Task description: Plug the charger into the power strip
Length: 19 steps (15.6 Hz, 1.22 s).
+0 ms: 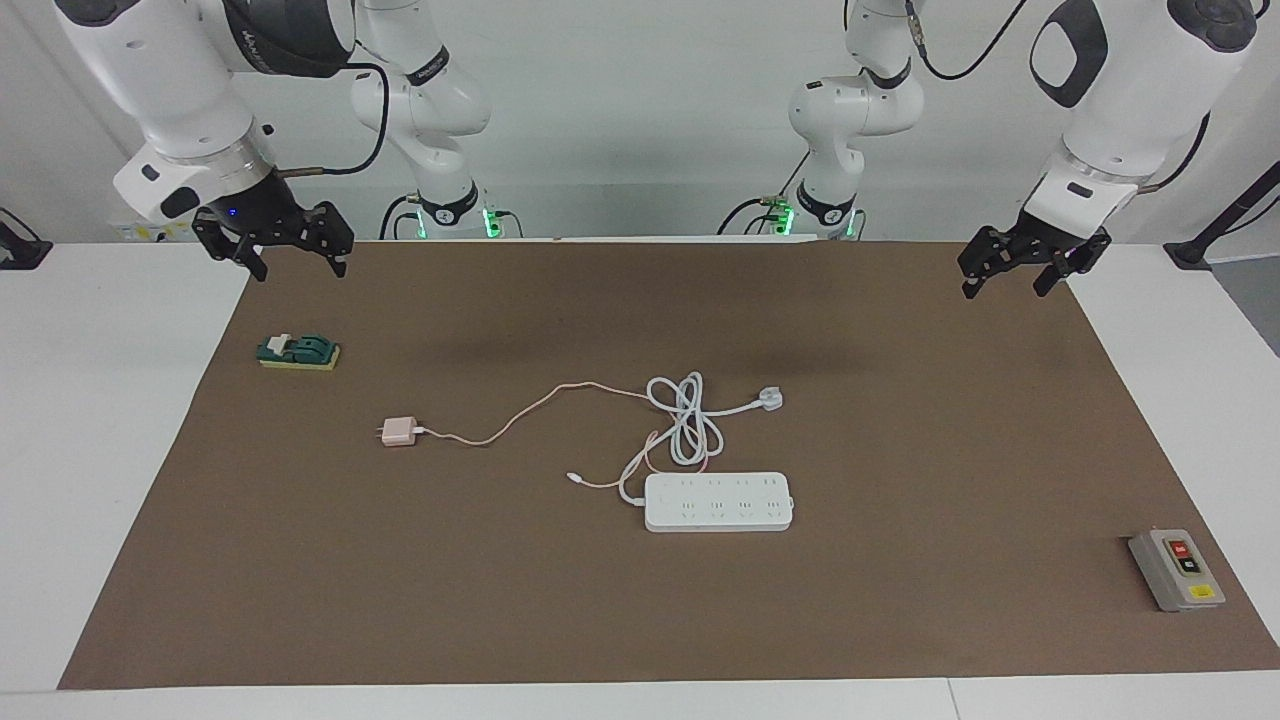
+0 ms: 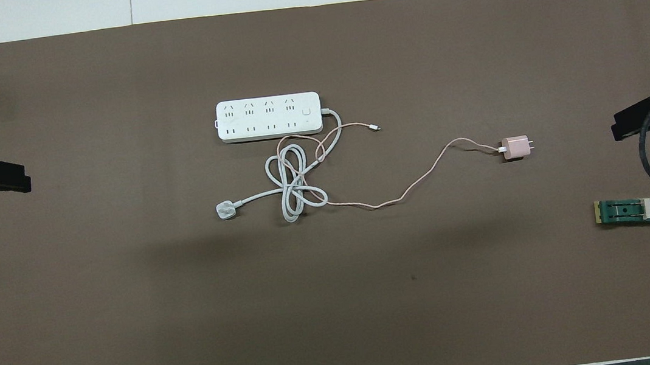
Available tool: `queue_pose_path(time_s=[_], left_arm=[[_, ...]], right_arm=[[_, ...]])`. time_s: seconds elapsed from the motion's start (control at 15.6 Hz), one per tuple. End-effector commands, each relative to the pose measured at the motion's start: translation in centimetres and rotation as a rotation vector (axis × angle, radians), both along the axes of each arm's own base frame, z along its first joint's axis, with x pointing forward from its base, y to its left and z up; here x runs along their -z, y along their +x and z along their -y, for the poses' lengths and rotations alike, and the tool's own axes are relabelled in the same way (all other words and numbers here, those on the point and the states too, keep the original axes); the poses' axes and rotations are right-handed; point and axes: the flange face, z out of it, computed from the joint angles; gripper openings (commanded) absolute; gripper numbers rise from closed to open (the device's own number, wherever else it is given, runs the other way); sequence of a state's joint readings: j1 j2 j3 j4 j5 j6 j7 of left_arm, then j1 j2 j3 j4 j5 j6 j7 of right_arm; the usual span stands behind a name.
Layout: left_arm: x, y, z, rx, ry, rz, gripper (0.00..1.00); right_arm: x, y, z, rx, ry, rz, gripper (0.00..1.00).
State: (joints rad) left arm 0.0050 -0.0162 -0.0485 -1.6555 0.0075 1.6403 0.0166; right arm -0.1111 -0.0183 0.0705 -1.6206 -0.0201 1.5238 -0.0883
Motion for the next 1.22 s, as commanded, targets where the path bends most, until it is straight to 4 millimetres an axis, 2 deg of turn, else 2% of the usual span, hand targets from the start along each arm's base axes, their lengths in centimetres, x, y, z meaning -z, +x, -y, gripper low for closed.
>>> queue_pose_path(time_s=[0.0, 0.26, 0.38, 0.45, 0.58, 0.83, 1.15], left_arm=[[0.1, -0.2, 0.0, -0.015, -0.009, 0.012, 1.0], [0.1, -0.3, 0.0, -0.013, -0.009, 0.011, 1.0], [0.1, -0.4, 0.1, -0.003, -0.009, 0.006, 1.0], [0.2, -0.5, 0.1, 0.001, -0.009, 0.005, 1.0], [0.1, -0.4, 0.1, 0.001, -0.009, 0.009, 1.0], [0.1, -0.6, -0.1, -0.009, -0.007, -0.003, 1.0], [0.0, -0.7, -0.1, -0.009, -0.007, -0.003, 1.0]], right_arm=[[-0.3, 0.0, 0.1, 0.022, -0.015, -0.006, 1.0], [-0.3, 0.0, 0.2, 0.011, -0.018, 0.001, 1.0], [-0.5, 0.2, -0.3, -0.013, -0.07, 0.02, 1.0], [-0.5, 0.3, -1.3, -0.053, -0.095, 0.027, 1.0], [-0.1, 0.2, -1.4, -0.062, -0.092, 0.021, 1.0], [2.0, 0.8, -1.0, 0.21, -0.002, 0.022, 1.0], [7.3, 3.2, -0.3, 0.648, 0.155, -0.121, 1.0]])
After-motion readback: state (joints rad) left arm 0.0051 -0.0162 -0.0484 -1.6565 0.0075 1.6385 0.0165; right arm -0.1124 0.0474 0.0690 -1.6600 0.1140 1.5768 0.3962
